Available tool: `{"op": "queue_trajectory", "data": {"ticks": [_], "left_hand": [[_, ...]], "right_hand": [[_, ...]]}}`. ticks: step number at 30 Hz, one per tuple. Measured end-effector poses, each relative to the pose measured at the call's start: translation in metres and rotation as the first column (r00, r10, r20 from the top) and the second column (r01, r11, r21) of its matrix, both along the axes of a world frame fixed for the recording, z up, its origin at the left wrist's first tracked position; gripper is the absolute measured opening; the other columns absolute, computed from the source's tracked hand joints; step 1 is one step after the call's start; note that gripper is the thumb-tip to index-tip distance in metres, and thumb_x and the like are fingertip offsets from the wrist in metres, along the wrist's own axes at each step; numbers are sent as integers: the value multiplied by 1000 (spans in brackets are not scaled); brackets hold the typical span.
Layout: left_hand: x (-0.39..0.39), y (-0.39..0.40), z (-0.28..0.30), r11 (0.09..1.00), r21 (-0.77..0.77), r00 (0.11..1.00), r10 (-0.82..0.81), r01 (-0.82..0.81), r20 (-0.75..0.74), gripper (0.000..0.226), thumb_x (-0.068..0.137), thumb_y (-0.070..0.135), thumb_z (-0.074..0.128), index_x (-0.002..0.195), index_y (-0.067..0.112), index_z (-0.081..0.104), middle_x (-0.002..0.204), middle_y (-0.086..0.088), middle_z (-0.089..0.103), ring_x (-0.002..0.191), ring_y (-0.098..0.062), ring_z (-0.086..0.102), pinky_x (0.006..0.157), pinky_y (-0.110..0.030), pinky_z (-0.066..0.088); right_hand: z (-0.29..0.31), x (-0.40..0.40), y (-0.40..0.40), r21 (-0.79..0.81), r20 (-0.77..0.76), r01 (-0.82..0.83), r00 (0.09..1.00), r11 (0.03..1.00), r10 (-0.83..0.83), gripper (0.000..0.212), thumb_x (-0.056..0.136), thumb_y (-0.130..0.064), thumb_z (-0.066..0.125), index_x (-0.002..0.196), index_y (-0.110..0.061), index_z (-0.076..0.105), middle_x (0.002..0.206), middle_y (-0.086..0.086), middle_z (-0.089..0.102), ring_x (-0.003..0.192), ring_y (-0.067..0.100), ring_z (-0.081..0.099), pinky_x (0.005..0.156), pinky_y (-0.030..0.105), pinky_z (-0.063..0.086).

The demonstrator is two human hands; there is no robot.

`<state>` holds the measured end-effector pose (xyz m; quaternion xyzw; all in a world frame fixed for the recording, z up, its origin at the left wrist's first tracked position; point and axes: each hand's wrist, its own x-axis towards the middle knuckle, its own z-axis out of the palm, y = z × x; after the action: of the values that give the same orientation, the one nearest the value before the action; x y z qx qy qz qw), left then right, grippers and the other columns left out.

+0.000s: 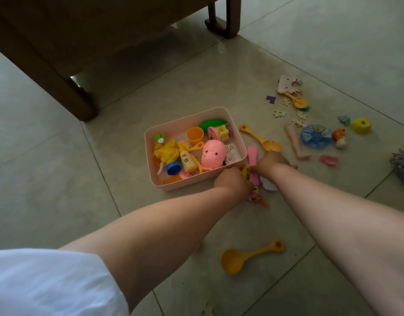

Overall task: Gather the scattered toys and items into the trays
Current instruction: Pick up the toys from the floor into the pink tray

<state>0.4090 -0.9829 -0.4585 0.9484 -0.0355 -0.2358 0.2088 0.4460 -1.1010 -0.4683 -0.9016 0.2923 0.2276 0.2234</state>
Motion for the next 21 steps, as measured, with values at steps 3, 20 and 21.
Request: {"op": "queue_trajectory", "data": {"ticks": [3,20,21], "left_hand": [[-1,-1,2,998,-24,998,50,-51,-47,32,89,36,59,107,9,63,110,-11,66,103,-29,61,80,-31,46],[46,19,89,606,-446,752,545,-659,-370,24,88,38,49,89,15,53,82,-8,57,69,-24,57,50,-24,40],[51,28,91,573,-463,734,575,-676,-361,24,88,38,47,86,15,53,79,-8,57,62,-22,55,50,-23,38]], "right_hand": [[7,-3,2,36,-89,-24,996,999,27,66,70,-50,77,117,-12,54,123,13,59,116,34,55,98,41,46],[63,31,4,391,205,66,966,918,-157,27,85,-23,64,105,-6,71,99,11,69,93,28,64,86,39,51],[62,33,9,449,271,38,946,893,-176,30,87,-26,64,109,-8,70,99,9,70,93,27,65,85,38,51]]}}
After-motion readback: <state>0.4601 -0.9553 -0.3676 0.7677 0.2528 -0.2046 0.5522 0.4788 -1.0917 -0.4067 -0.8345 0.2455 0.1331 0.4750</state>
